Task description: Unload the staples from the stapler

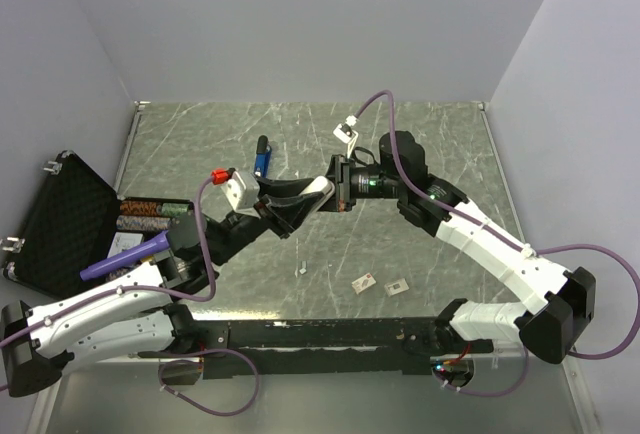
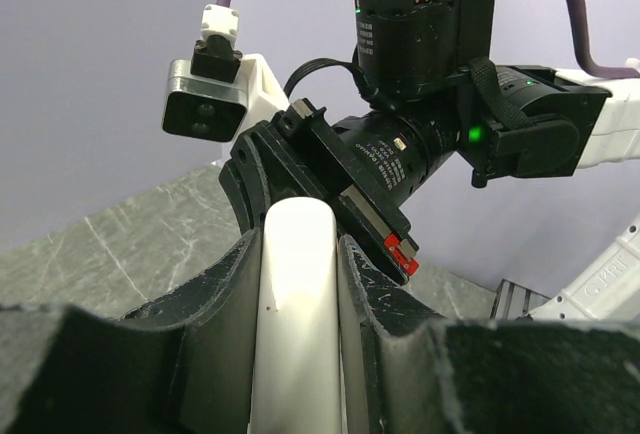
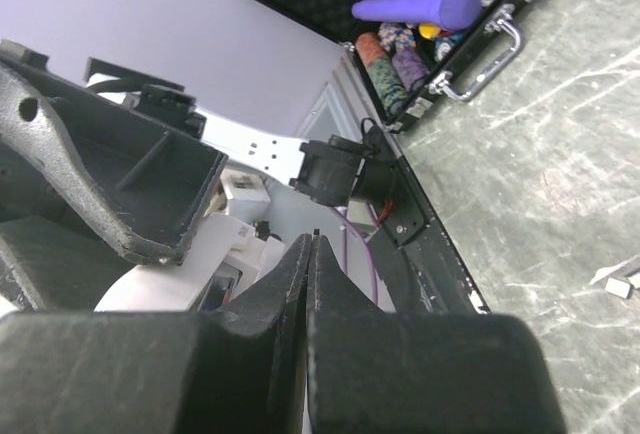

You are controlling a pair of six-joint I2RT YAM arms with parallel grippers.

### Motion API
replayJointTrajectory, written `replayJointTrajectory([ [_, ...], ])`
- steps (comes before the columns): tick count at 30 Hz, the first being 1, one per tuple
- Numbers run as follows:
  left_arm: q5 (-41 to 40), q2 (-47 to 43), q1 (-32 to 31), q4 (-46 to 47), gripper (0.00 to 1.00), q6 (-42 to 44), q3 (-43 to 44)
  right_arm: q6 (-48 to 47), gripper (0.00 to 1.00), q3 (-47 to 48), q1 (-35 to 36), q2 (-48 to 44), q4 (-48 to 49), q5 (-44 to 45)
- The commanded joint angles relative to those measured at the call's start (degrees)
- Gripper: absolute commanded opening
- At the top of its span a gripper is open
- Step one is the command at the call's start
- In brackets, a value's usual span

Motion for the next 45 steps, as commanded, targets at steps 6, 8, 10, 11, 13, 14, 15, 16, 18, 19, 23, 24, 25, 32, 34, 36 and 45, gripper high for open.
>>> replayJointTrajectory([
  [6,-4.2,5.5,-1.3,-15.0,0.01,-0.7,1.8,-2.7,0.0,1.6,4.1,-3.2,3.3,-3.1],
  [8,-6.1,4.8,-1.3,-14.8,0.01,-1.0,2.0,-3.5,0.0,0.4,3.8,-3.9,2.1,-2.3],
  [10,-8.4,4.4,-1.3,-15.0,0.01,-0.9,2.8,-4.3,0.0,-0.9,3.3,-4.6,1.2,-1.2],
  [11,-9.5,4.4,-1.3,-15.3,0.01,-0.9,3.3,-4.6,0.0,-1.5,3.1,-5.0,0.5,-0.8],
  [13,-12.5,4.3,-1.3,-15.7,0.01,-0.5,4.2,-5.4,0.0,-2.9,2.5,-5.7,-0.6,0.6],
  [14,-13.5,4.2,-1.3,-15.7,0.01,-0.4,4.6,-5.9,0.0,-3.5,2.1,-6.1,-1.0,1.1],
  [15,-15.0,4.3,-1.3,-15.7,0.01,-0.4,5.2,-6.1,0.0,-4.4,1.8,-6.4,-1.5,1.6],
  [16,-16.0,4.5,-1.3,-15.8,0.01,-0.2,5.7,-6.4,0.0,-5.3,1.5,-6.9,-1.7,1.8],
  [18,-17.4,4.9,-1.3,-16.1,0.01,0.3,7.0,-6.9,0.0,-7.1,0.8,-7.9,-2.4,2.7],
  [19,-17.8,5.3,-1.3,-16.1,0.01,0.5,7.7,-7.2,0.0,-7.8,0.5,-8.3,-2.8,3.3],
  [23,-21.4,8.6,-1.2,-16.8,0.01,2.3,10.8,-8.3,0.0,-11.8,-1.5,-11.2,-4.7,6.8],
  [24,-22.2,9.4,-1.2,-16.9,0.01,2.7,11.4,-8.5,0.0,-12.8,-2.2,-11.9,-5.2,8.0],
  [25,-23.4,10.4,-1.2,-16.8,0.01,3.4,12.2,-8.9,0.0,-13.4,-2.6,-13.0,-6.5,10.4],
  [32,-26.3,19.3,0.7,-18.3,0.01,4.6,18.3,-10.0,0.0,-16.2,-4.9,-19.7,-15.9,28.6],
  [34,-24.8,20.5,2.8,-17.9,0.01,3.9,18.7,-10.1,0.0,-16.8,-5.7,-21.2,-17.5,30.8],
  [36,-24.3,21.3,4.5,-17.1,0.01,3.5,18.3,-10.0,0.0,-17.4,-6.2,-22.2,-17.8,32.3],
  [45,-21.4,22.1,9.2,-18.8,0.01,0.2,17.7,-11.0,0.0,-17.5,-6.5,-19.8,-16.8,31.0],
])
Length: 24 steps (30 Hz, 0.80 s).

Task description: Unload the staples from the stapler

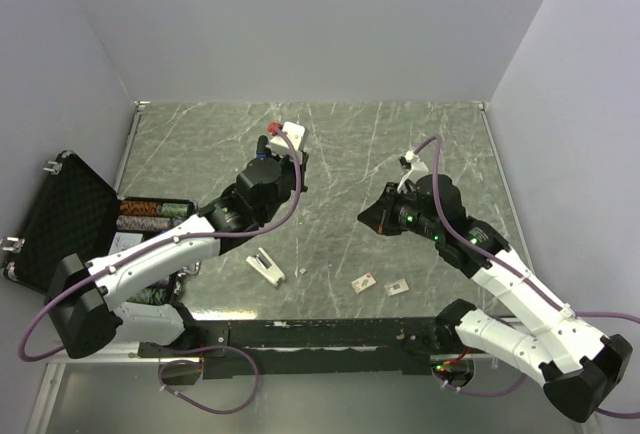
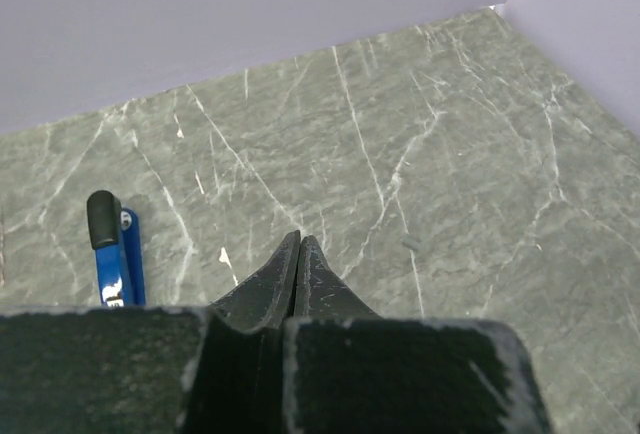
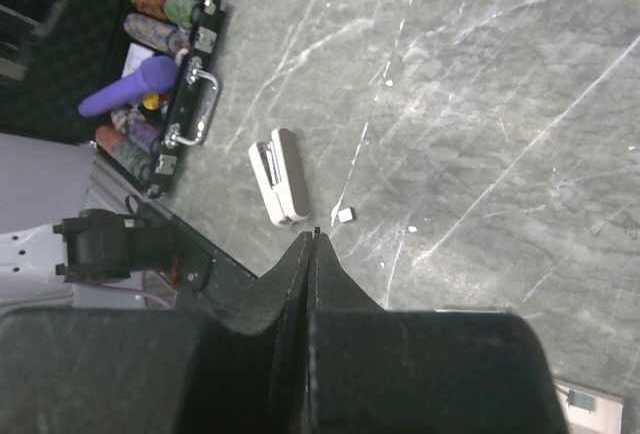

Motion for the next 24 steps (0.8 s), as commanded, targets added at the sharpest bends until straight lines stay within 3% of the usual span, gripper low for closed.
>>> replayJointTrajectory([
  [1,1.1,-0.6,0.3,-0.3,0.0,-2.3,1.5,-0.8,0.0,-0.9,-0.2,1.4,1.2,0.0],
  [5,0.8,-0.4,0.7,-5.3,0.01,-5.6,2.3,-0.9,0.01,-1.1,-0.3,2.9,2.4,-1.6],
  [7,-1.0,-0.7,0.7,-8.2,0.04,-8.5,2.0,-1.1,0.06,-1.1,-0.3,3.5,2.7,-1.8],
  [11,-4.0,-3.1,1.3,-14.8,0.29,-16.8,-0.8,-1.5,0.23,-0.9,-0.3,4.3,2.5,-1.1],
  [14,-5.5,-4.9,2.1,-20.8,0.36,-26.3,-3.7,-1.9,0.35,-0.8,-0.3,4.9,2.4,-1.1],
  [17,-5.3,-6.2,3.1,-27.3,0.45,-35.1,-6.4,-2.3,0.39,-0.3,-0.3,5.5,2.1,-1.3],
  [18,-5.1,-6.6,3.3,-29.7,0.6,-37.9,-7.5,-2.4,0.41,-0.2,-0.3,5.6,2.2,-1.5],
  [19,-4.9,-6.7,3.5,-31.1,0.66,-40.4,-8.7,-2.4,0.42,-0.2,-0.3,5.8,2.3,-1.7],
  [24,-1.3,-9.2,4.6,-31.6,0.67,-48.6,-15.9,-2.2,0.44,-0.5,-0.2,6.4,2.9,-2.6],
])
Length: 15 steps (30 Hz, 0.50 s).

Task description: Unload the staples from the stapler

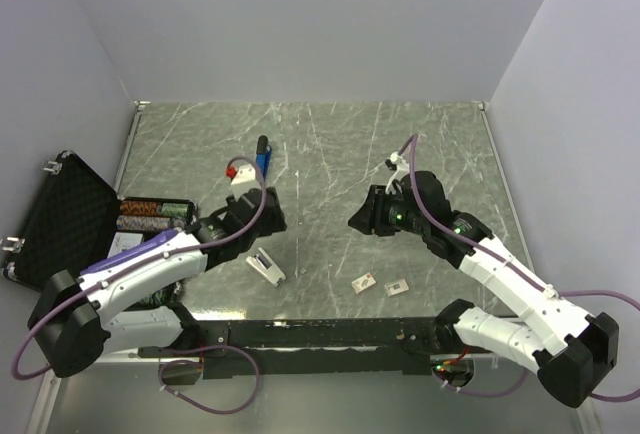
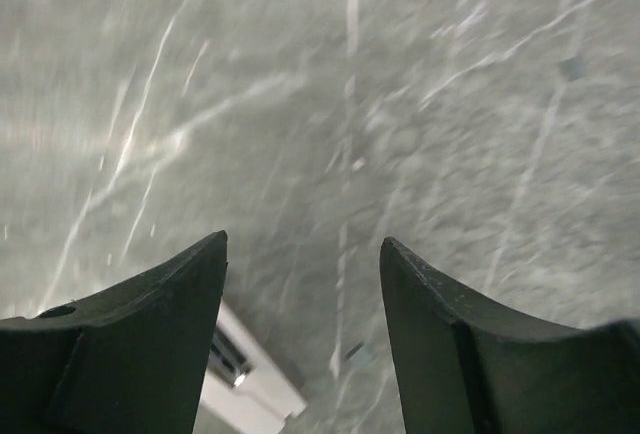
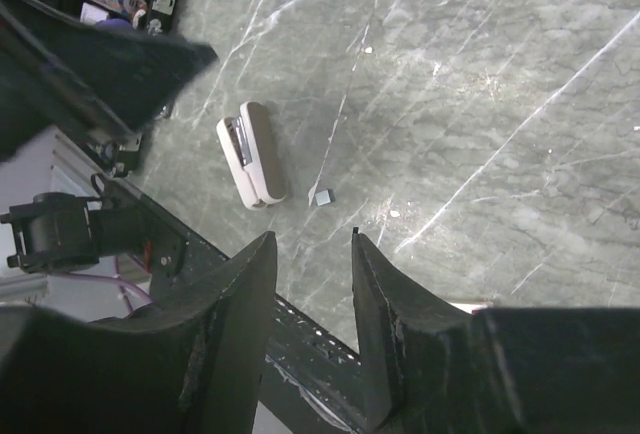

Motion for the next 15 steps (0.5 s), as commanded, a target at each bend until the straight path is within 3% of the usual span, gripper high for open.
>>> replayJointTrajectory([
  [1,2.5,-3.5,0.9,-4.3,0.67,-13.7,-5.5,-0.6,0.45,0.4,-0.2,0.6,2.1,-1.4],
  [7,4.2,-6.8,1.4,-9.0,0.67,-23.4,-10.7,-1.0,0.47,0.7,-0.2,1.1,1.9,-1.6],
  [15,8.6,-10.8,3.1,-10.7,0.65,-29.5,-16.2,-1.3,0.47,1.8,0.2,3.0,2.6,-2.3],
])
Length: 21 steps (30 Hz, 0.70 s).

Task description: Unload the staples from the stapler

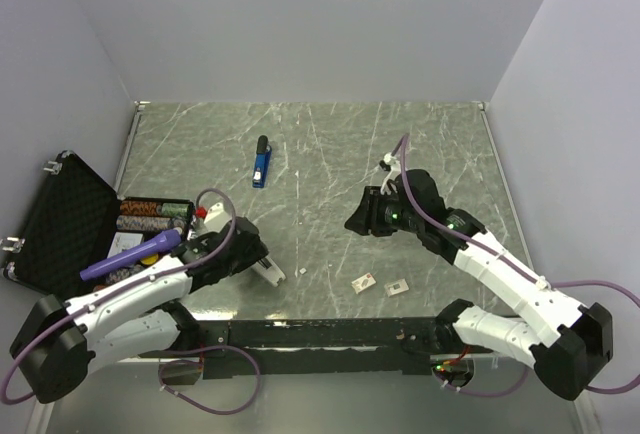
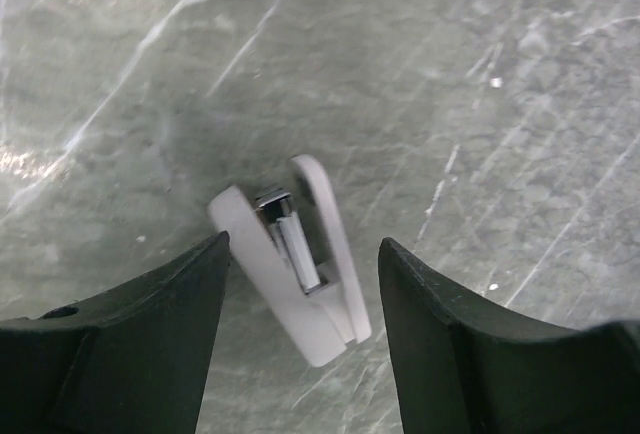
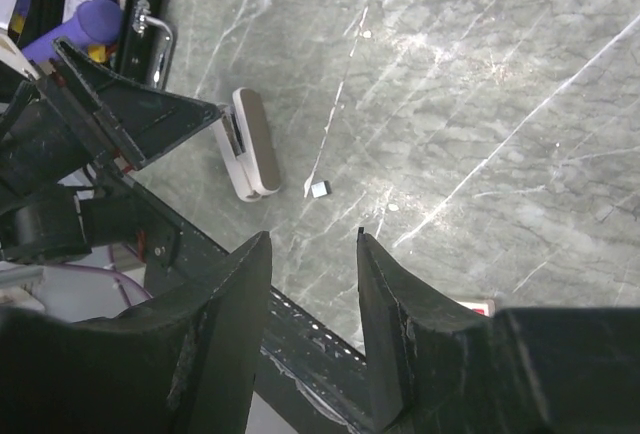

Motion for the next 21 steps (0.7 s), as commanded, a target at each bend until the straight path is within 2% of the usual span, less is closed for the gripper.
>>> replayJointTrajectory([
  [1,2.9,-0.9,1.3,-2.5,0.65,-5.5,-0.8,-0.9,0.48,1.9,0.2,0.7,2.2,-1.0],
  [9,4.3,3.0,2.0,-2.3,0.62,-6.0,-1.0,-0.4,0.48,1.3,0.8,1.0,2.7,-0.7],
  [21,5.0,6.0,2.7,0.2,0.53,-5.6,-3.7,-0.2,0.48,0.6,1.0,0.9,3.0,-0.5],
])
